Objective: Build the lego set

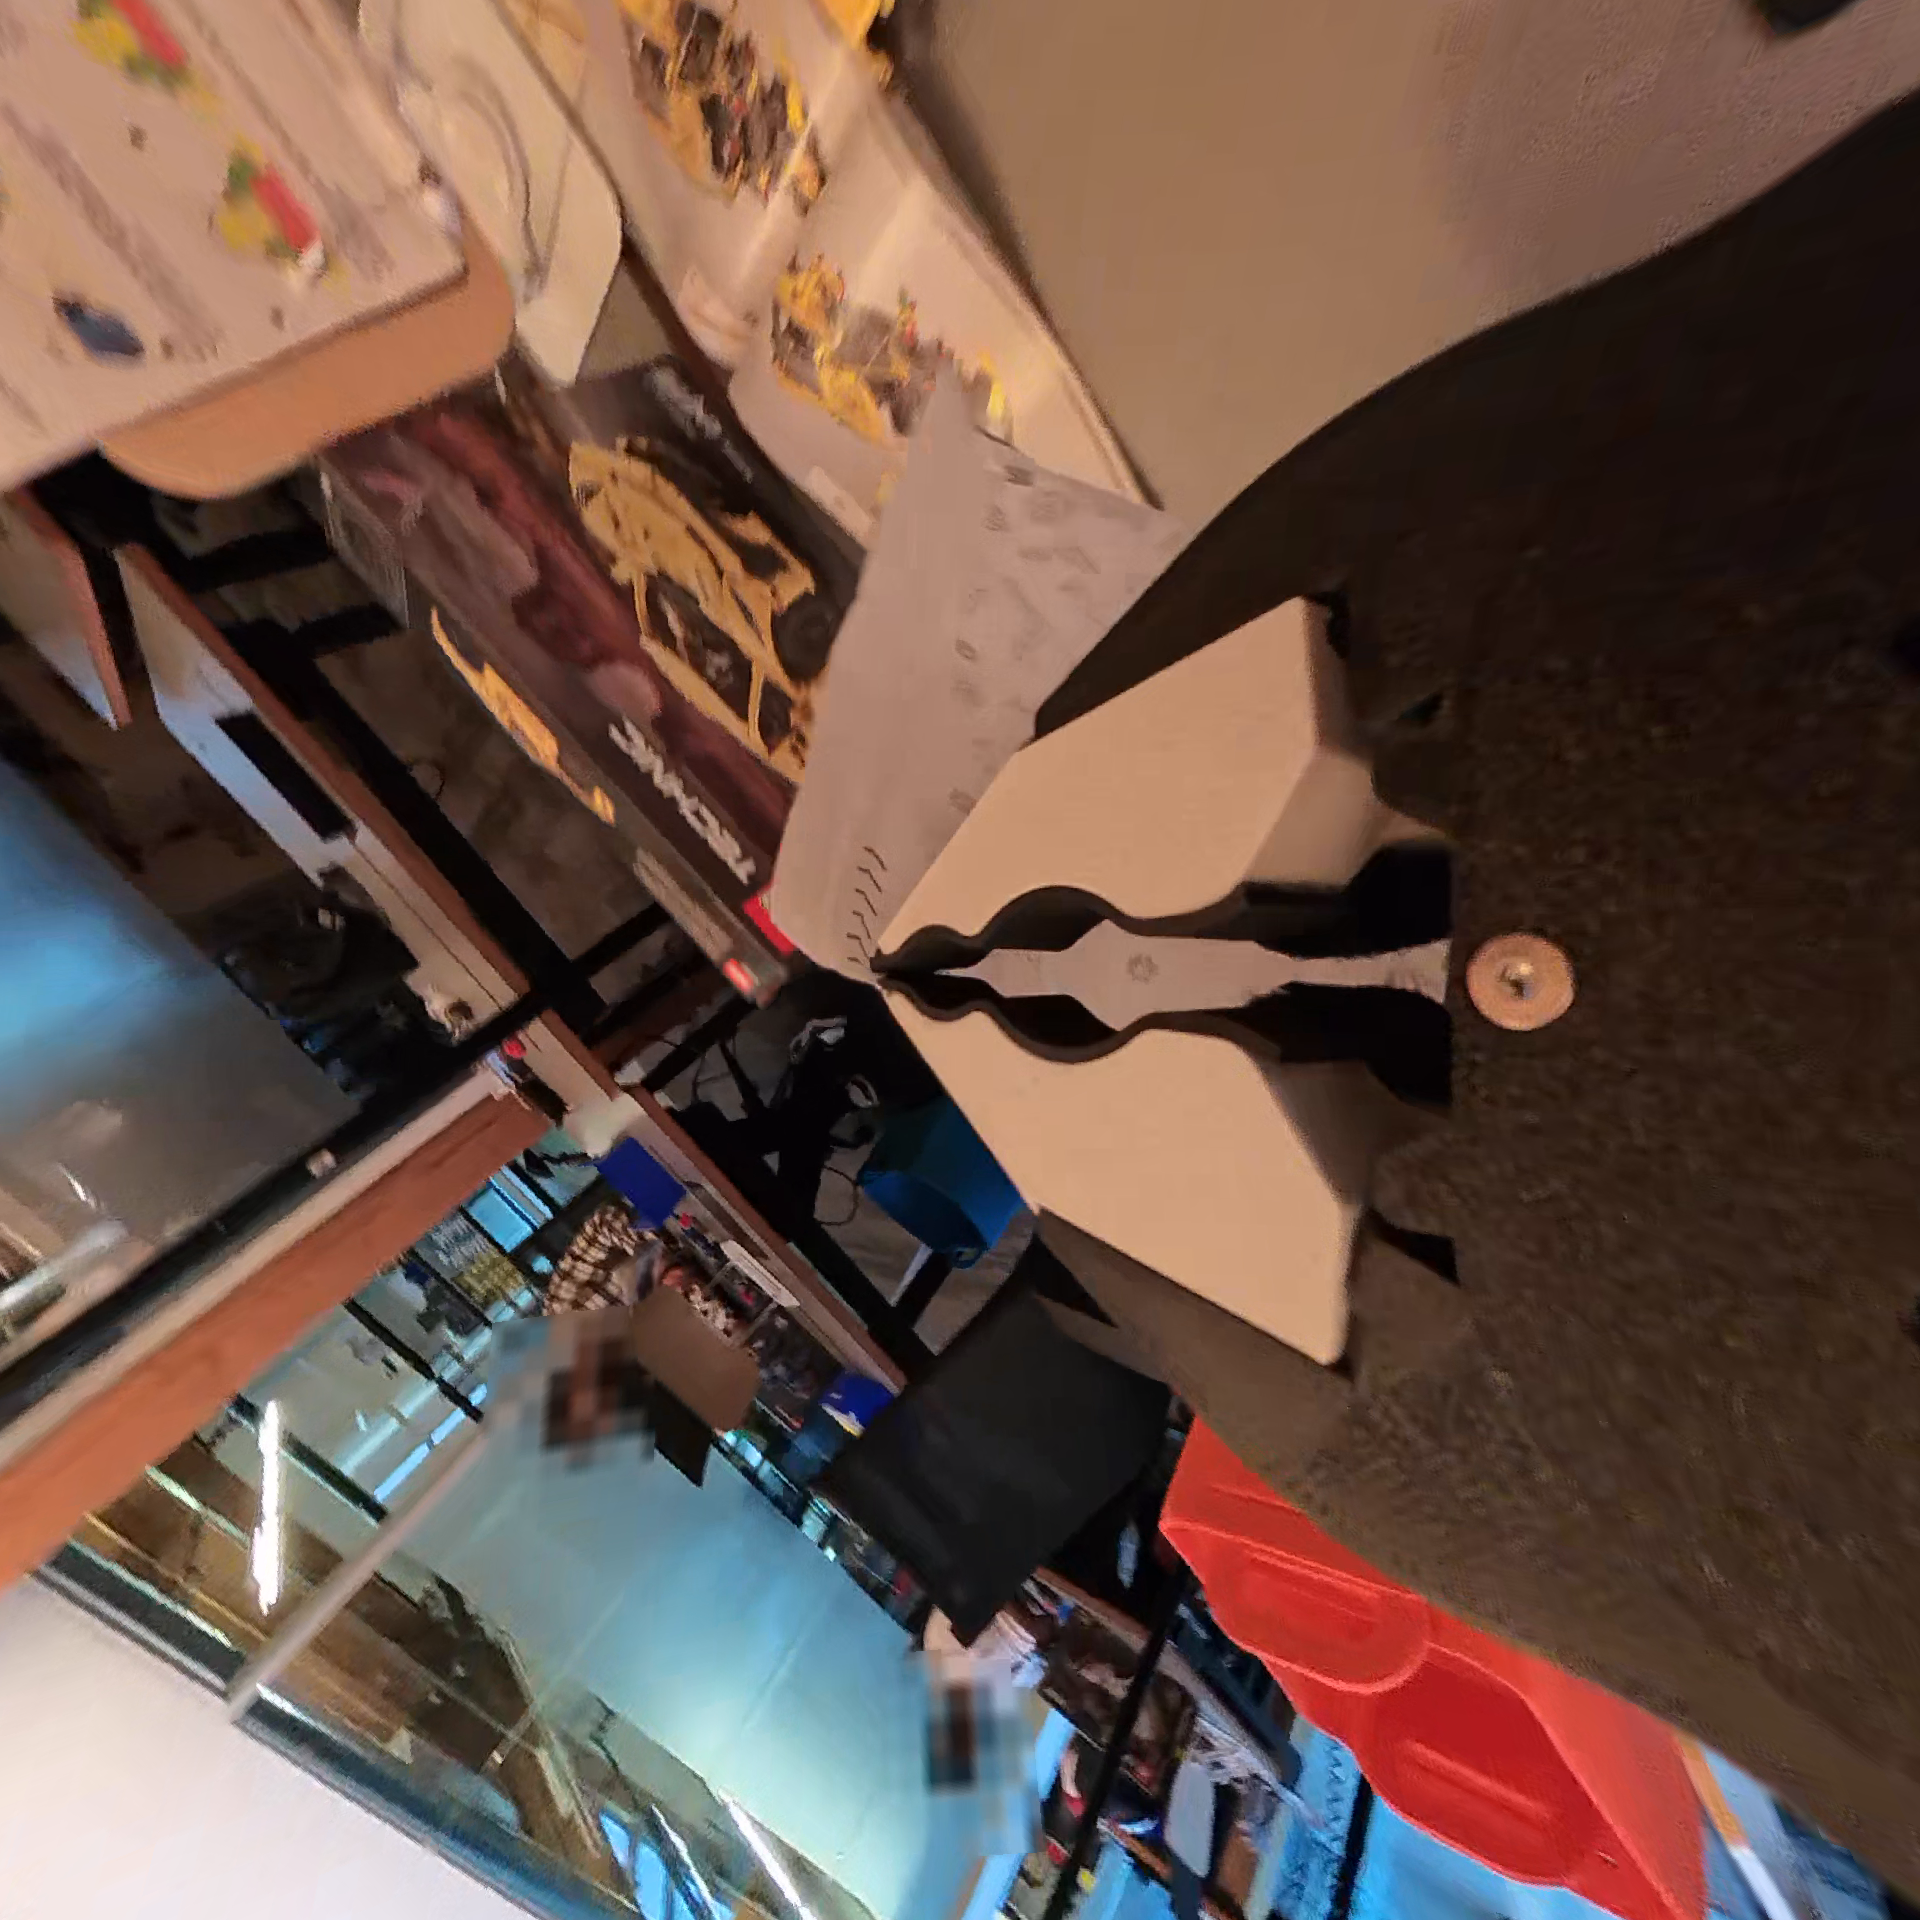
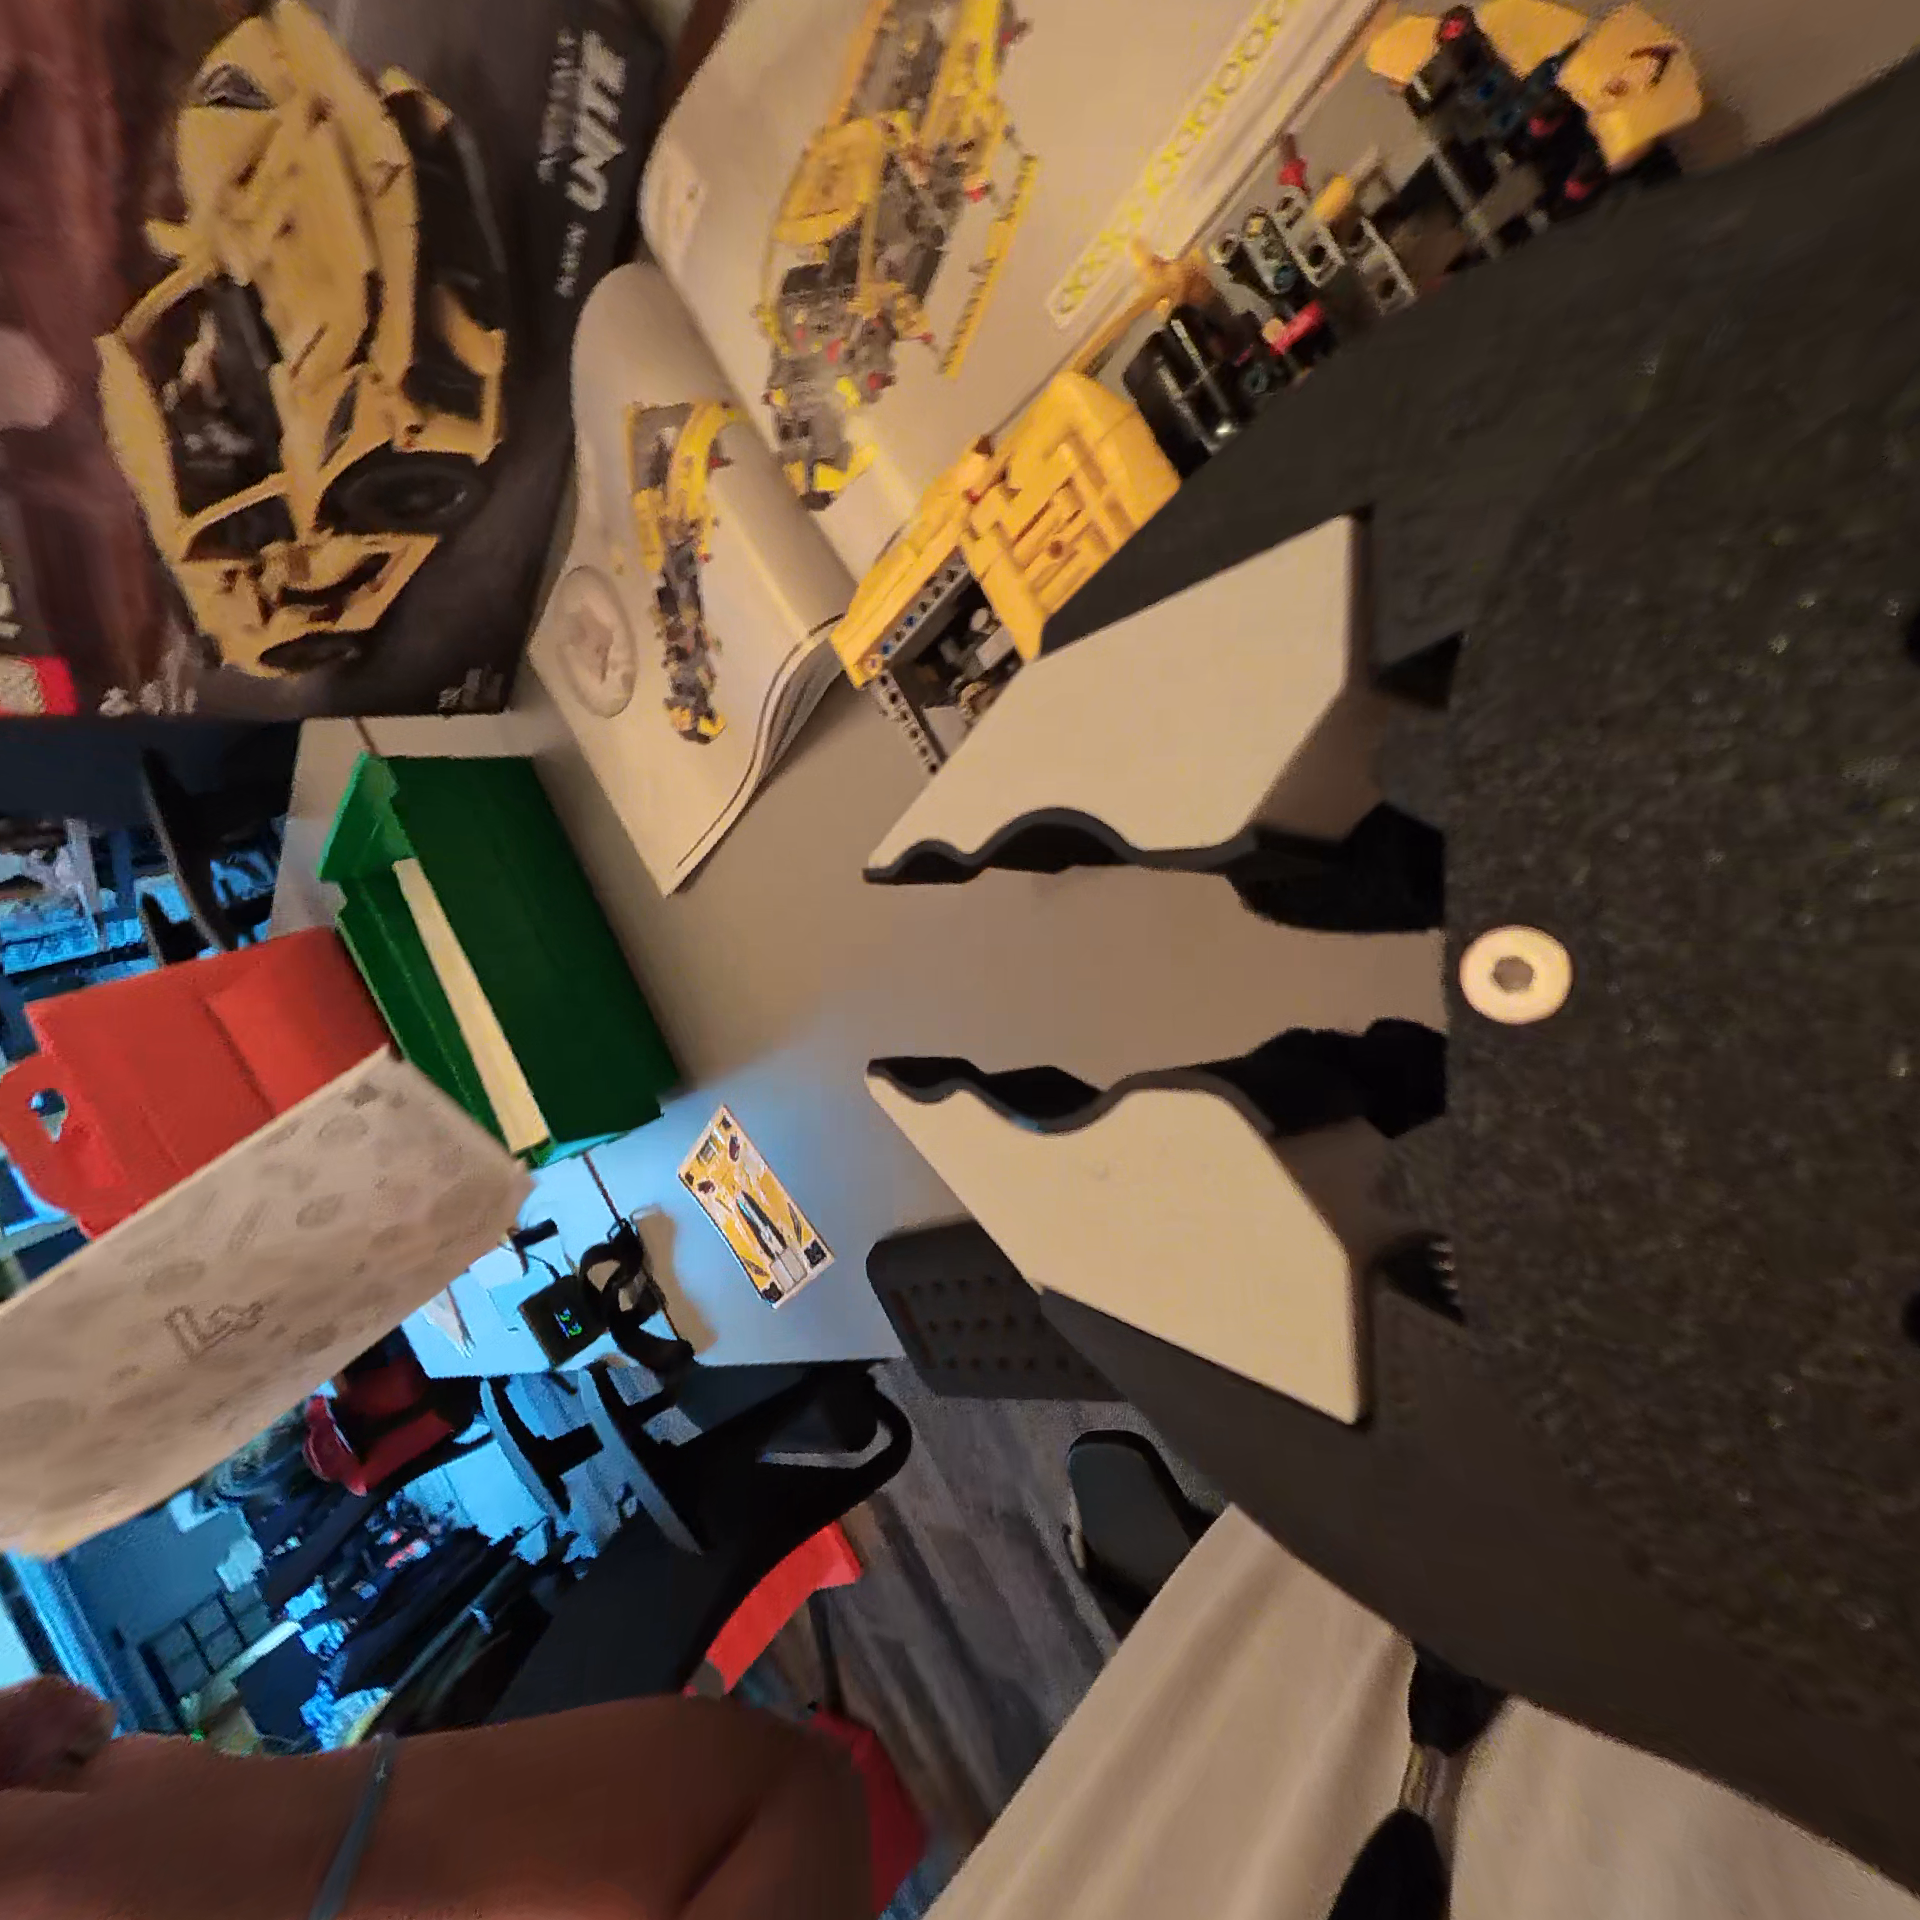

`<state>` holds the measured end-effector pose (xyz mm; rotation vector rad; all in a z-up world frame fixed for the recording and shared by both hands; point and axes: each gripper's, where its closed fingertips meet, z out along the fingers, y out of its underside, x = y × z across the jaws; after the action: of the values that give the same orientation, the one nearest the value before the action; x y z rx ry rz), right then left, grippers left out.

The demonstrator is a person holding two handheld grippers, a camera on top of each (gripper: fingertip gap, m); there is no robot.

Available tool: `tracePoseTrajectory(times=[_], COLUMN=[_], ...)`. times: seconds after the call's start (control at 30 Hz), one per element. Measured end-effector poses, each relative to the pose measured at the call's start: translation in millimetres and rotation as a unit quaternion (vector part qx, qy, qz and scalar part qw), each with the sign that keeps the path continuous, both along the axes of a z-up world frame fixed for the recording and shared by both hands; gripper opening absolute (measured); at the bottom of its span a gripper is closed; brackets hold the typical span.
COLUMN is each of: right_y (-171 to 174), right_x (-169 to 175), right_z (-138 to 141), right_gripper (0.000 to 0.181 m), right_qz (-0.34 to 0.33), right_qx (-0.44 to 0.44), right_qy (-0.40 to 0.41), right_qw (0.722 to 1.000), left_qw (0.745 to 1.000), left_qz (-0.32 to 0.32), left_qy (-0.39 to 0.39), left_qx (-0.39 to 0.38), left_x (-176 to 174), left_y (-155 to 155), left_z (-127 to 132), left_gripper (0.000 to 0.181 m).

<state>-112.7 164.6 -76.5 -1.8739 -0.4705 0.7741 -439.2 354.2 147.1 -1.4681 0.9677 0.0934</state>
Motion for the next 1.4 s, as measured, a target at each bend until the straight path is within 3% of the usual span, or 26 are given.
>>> tracePoseTrajectory(times=[0.13, 0.33, 0.43, 0.5, 0.57, 0.7, 0.83, 0.93, 1.03, 1.07, 1.17, 1.27, 1.4], right_y=[-14.8, -27.3, -25.1, -16.8, -8.2, 12.6, 30.0, 38.0, 33.7, 35.2, 35.8, 38.1, 39.0], right_x=[-19.5, -34.2, -50.1, -67.6, -95.2, -163.4, -212.9, -230.3, -234.5, -235.3, -237.9, -239.7, -238.4], right_z=[21.6, 49.0, 52.5, 48.5, 47.2, 38.8, 14.3, 0.1, -5.7, -4.9, -5.3, -8.0, -5.6], right_gripper=[0.035, 0.043, 0.048, 0.062, 0.056, 0.046, 0.045, 0.034, 0.011, 0.0, 0.0, 0.0, 0.0], right_qz=[0.039, 0.084, 0.133, 0.163, 0.208, 0.308, 0.39, 0.424, 0.453, 0.452, 0.45, 0.438, 0.431], right_qx=[0.04, 0.076, 0.059, 0.033, 0.028, 0.054, 0.038, -0.006, -0.027, -0.013, 0.001, -0.022, -0.046], right_qy=[-0.032, -0.058, -0.087, -0.121, -0.153, -0.232, -0.322, -0.35, -0.368, -0.378, -0.383, -0.358, -0.326], right_qw=[0.998, 0.992, 0.986, 0.979, 0.966, 0.921, 0.862, 0.836, 0.812, 0.808, 0.807, 0.824, 0.84], left_qw=[0.995, 0.956, 0.931, 0.922, 0.924, 0.898, 0.896, 0.9, 0.903, 0.902, 0.896, 0.898, 0.897], left_qz=[-0.081, -0.217, -0.254, -0.251, -0.243, -0.26, -0.266, -0.269, -0.265, -0.265, -0.27, -0.265, -0.247], left_qy=[-0.01, -0.083, -0.141, -0.16, -0.161, -0.223, -0.235, -0.23, -0.231, -0.234, -0.248, -0.256, -0.265], left_qx=[-0.051, -0.18, -0.222, -0.249, -0.247, -0.277, -0.265, -0.253, -0.247, -0.248, -0.25, -0.24, -0.252], left_x=[47.7, 118.0, 131.2, 129.9, 124.3, 113.0, 110.6, 112.4, 111.1, 110.0, 107.2, 105.6, 107.6], left_y=[-54.7, -116.2, -136.6, -142.1, -143.1, -148.0, -150.7, -153.6, -153.6, -153.7, -154.5, -151.3, -144.7], left_z=[-34.1, -135.5, -173.5, -196.0, -214.2, -227.2, -230.3, -231.0, -233.9, -234.7, -235.8, -238.8, -248.0], left_gripper=[0.0, 0.0, 0.0, 0.0, 0.0, 0.0, 0.0, 0.0, 0.0, 0.0, 0.0, 0.0, 0.014])
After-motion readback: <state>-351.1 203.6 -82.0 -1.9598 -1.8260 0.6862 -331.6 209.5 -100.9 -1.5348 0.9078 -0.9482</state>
